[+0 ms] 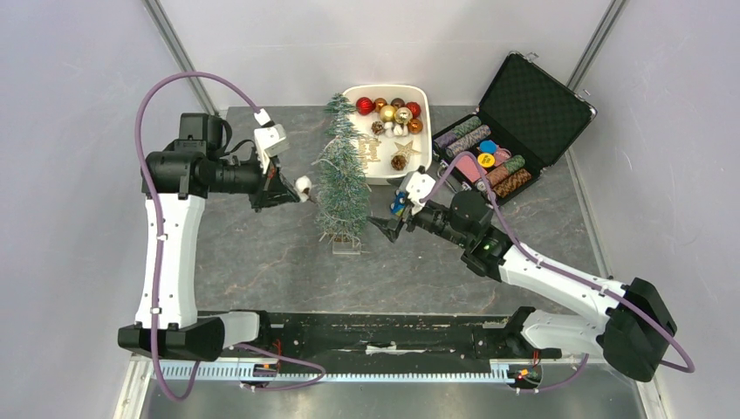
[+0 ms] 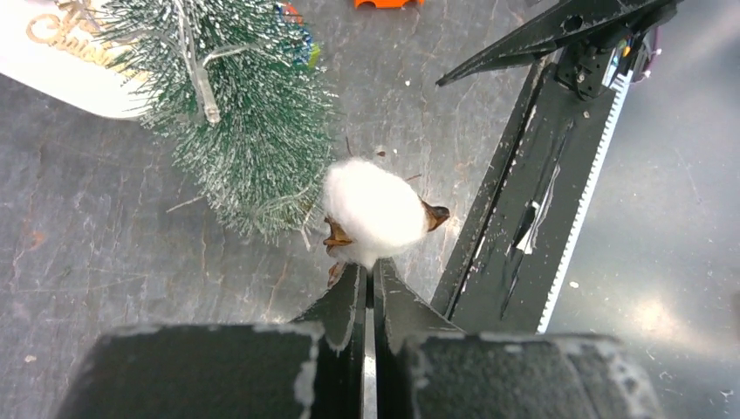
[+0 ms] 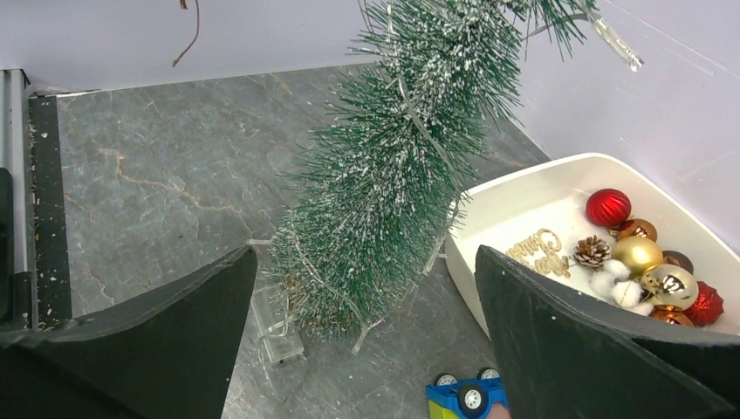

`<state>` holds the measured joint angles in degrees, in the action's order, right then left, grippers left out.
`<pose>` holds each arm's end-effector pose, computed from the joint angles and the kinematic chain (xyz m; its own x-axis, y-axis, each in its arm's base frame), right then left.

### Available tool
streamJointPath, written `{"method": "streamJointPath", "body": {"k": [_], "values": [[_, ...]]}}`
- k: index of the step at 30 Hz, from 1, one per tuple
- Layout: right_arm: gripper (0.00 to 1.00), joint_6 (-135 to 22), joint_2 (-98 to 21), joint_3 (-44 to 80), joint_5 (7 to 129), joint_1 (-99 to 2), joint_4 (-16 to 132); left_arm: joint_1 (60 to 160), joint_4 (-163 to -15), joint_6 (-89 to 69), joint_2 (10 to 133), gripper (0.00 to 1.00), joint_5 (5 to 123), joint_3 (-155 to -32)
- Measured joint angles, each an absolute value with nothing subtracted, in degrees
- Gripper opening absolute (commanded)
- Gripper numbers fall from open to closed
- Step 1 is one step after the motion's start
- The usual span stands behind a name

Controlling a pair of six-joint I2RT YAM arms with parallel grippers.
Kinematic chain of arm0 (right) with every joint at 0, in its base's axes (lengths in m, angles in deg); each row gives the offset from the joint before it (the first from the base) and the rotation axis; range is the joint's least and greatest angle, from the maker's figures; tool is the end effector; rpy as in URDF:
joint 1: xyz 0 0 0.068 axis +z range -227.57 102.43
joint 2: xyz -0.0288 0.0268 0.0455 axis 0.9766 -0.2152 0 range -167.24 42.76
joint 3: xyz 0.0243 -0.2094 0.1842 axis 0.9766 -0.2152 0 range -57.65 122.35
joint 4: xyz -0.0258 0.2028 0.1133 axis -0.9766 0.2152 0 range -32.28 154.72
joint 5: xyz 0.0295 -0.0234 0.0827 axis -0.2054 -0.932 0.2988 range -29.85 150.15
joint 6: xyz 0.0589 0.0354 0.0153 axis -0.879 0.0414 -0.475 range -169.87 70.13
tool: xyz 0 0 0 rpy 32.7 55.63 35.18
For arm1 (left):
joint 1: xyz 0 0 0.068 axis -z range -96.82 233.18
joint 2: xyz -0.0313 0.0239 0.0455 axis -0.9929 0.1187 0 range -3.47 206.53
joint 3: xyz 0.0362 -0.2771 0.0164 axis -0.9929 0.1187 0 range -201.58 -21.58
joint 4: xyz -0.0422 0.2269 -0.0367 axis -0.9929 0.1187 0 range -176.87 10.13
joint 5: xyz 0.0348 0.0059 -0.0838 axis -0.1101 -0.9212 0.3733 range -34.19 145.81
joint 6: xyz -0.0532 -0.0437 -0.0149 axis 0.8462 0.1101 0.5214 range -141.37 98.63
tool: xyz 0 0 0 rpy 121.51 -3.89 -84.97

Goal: Decorate the small christmas tree

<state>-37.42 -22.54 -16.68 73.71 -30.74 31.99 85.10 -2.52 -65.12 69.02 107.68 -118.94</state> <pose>0.1660 0.1969 0.3292 0.2039 -0.0891 -0.9749 -0.8454 0.4863 -0.2212 0.1623 -0.0507 0.4228 -0.3316 0.4381 -0.8355 0.8987 0.4162 -0.1385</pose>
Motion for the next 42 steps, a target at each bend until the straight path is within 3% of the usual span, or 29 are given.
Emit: {"method": "streamJointPath", "body": {"k": [6, 14, 21, 42], "values": [[0.98, -37.4, -22.4, -18.9, 73.6, -31.3, 30.3, 84.6, -16.5, -54.9, 63.6, 0.02, 104.7, -110.4], [0.98, -38.9, -27.9, -17.7, 73.5, -32.5, 26.1, 84.8, -30.0, -45.6, 61.3, 0.02, 97.5, -109.4], [0.97, -40.5, -34.0, -14.5, 74.3, -32.7, 23.6, 85.1, -32.1, -45.5, 61.4, 0.02, 92.2, -106.0], [0.92, -42.8, -45.4, -5.9, 79.8, -32.8, 19.9, 90.0, -42.7, -37.9, 60.5, 0.02, 92.2, -92.0]]}}
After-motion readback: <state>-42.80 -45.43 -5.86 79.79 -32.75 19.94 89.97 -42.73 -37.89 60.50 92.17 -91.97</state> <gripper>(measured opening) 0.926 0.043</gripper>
